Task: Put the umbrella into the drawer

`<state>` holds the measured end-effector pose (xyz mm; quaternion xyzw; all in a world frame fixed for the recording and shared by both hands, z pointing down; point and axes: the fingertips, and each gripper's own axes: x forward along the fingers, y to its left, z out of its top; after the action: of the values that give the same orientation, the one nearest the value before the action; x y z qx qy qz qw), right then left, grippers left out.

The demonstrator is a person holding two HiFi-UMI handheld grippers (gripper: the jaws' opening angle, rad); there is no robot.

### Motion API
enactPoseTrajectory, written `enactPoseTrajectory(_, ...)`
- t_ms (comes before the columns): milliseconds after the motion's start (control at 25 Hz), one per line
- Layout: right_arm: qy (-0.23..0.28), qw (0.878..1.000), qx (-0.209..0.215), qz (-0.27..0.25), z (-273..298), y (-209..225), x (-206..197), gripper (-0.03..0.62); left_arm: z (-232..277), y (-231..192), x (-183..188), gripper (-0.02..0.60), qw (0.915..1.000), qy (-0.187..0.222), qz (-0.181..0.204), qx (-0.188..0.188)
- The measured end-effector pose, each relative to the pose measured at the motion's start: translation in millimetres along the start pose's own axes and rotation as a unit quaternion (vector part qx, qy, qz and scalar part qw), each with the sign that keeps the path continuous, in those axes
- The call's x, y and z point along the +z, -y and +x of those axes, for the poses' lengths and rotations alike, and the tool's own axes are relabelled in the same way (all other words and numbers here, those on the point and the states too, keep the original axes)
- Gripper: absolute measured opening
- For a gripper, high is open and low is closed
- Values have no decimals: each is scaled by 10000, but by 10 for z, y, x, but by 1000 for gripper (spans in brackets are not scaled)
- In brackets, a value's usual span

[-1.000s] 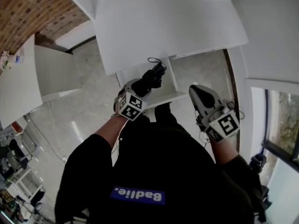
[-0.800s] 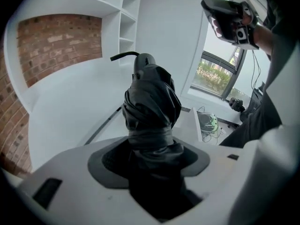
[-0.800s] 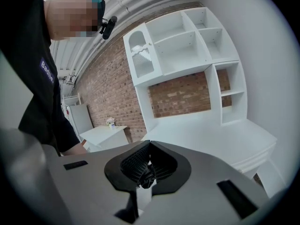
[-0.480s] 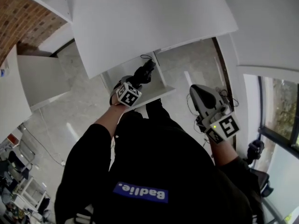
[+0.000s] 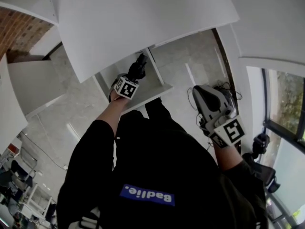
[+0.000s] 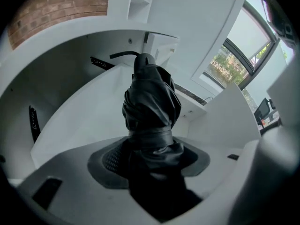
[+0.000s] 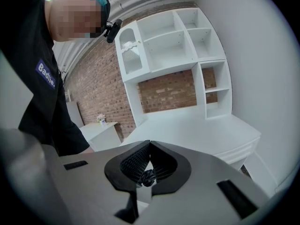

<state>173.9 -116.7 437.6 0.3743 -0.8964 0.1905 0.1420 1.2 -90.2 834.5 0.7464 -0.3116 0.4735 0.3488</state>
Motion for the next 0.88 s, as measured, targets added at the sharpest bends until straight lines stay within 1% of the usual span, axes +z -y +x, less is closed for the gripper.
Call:
enactPoseTrajectory(240, -89, 9998, -138, 82, -68, 136, -136, 29, 291, -126, -28, 268, 9995, -255, -119, 116)
enactPoseTrajectory(400, -153, 9997, -186, 99, -106, 172, -200, 29, 415, -236, -102, 268, 9981, -472, -333, 229)
enactPoseTrajectory(520, -181, 9996, -201, 85, -130, 186, -227, 29, 513, -246, -208, 270, 9964, -652, -494, 220)
enactPoseTrajectory(600, -196, 9995, -217, 80, -146, 202, -241, 29, 559, -250, -252, 271, 9955, -748, -536, 247)
enactPoseTrajectory(760, -213, 9995, -231, 55, -176, 219, -257, 29, 621, -251, -284, 275, 9941, -861, -580, 328)
enactPoseTrajectory(880, -311, 9993, -195, 8, -193, 209, -290, 29, 671, -235, -280, 281, 9941, -839, -590, 343)
